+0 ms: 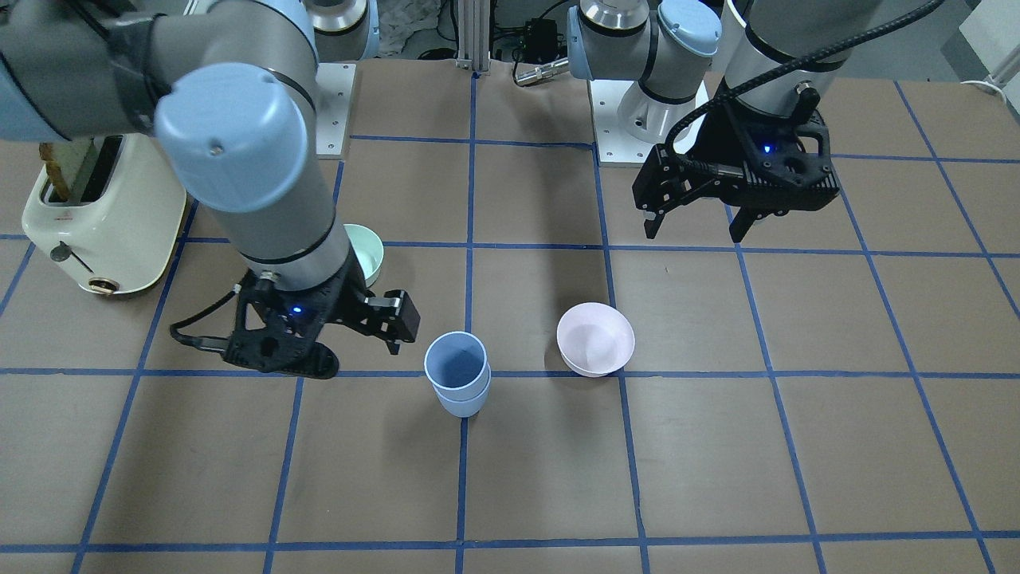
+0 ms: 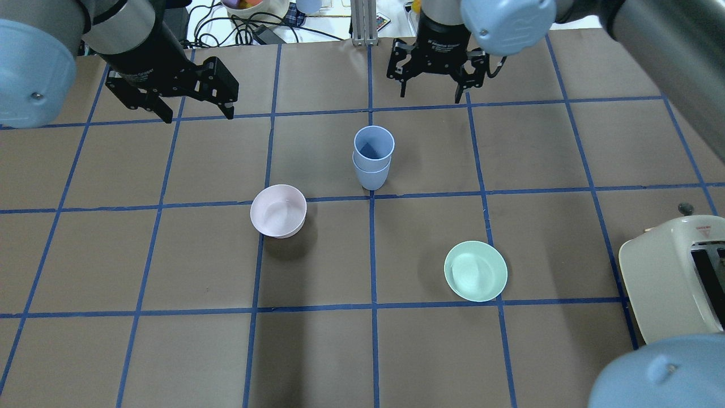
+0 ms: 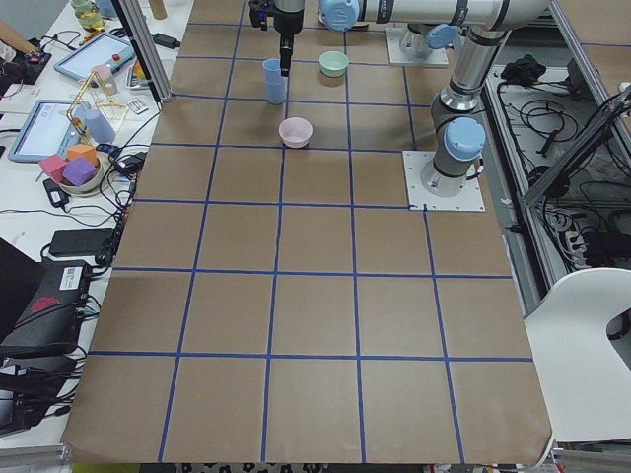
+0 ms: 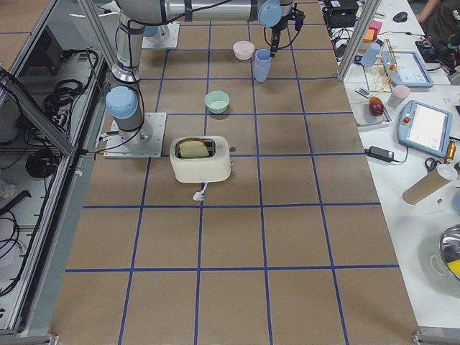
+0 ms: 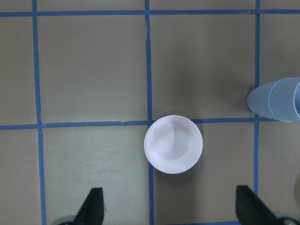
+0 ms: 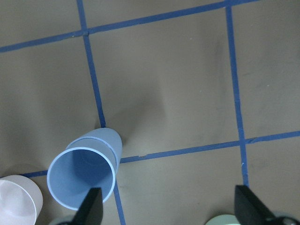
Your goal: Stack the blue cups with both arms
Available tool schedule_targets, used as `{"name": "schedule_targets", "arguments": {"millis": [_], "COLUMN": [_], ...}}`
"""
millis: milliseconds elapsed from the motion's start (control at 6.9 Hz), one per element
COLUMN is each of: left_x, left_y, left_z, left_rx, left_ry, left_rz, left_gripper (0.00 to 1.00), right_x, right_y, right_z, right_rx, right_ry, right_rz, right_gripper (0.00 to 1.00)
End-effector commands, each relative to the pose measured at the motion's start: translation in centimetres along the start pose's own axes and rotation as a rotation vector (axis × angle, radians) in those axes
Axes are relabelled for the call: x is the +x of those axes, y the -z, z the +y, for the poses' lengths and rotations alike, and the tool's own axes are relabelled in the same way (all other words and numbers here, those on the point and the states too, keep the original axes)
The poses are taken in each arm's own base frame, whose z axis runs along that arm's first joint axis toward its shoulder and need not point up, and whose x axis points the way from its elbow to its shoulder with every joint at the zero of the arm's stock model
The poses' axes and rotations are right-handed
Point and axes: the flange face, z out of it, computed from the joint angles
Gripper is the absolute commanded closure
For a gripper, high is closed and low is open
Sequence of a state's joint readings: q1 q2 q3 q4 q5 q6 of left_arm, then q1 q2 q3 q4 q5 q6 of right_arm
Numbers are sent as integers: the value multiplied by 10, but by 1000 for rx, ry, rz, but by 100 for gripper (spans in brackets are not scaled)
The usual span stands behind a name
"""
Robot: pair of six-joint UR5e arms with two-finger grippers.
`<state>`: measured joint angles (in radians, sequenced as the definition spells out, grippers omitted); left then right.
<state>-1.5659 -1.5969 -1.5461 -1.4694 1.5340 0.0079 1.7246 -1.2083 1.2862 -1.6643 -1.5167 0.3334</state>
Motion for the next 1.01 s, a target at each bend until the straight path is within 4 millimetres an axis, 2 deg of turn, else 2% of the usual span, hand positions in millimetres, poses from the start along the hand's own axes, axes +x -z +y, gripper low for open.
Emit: {"name": "schedule_targets", "arguments": {"millis": [0, 145, 290, 435, 580, 870], "left_x": [0, 0, 0, 0, 0, 0], "left_y": [1, 0, 1, 1, 2, 1], "left_z": [0, 0, 0, 0, 1, 0], "left_rx": [1, 0, 1, 1, 4, 1], "left_ry": [0, 2, 1, 1, 1, 1], "left_rz": [0, 0, 0, 0, 0, 0], "left_gripper": [0, 0, 0, 0, 0, 0], "right_x": [38, 50, 68, 91, 102, 108], "right_y": [33, 45, 52, 67, 76, 74], "right_z": [16, 29, 46, 53, 60, 77], "right_rx": [20, 31, -17, -32, -41, -48], "right_ry": [63, 110, 91, 61, 59, 65], "right_rz": [8, 13, 24, 25, 27, 28], "right_gripper": [0, 0, 0, 0, 0, 0]}}
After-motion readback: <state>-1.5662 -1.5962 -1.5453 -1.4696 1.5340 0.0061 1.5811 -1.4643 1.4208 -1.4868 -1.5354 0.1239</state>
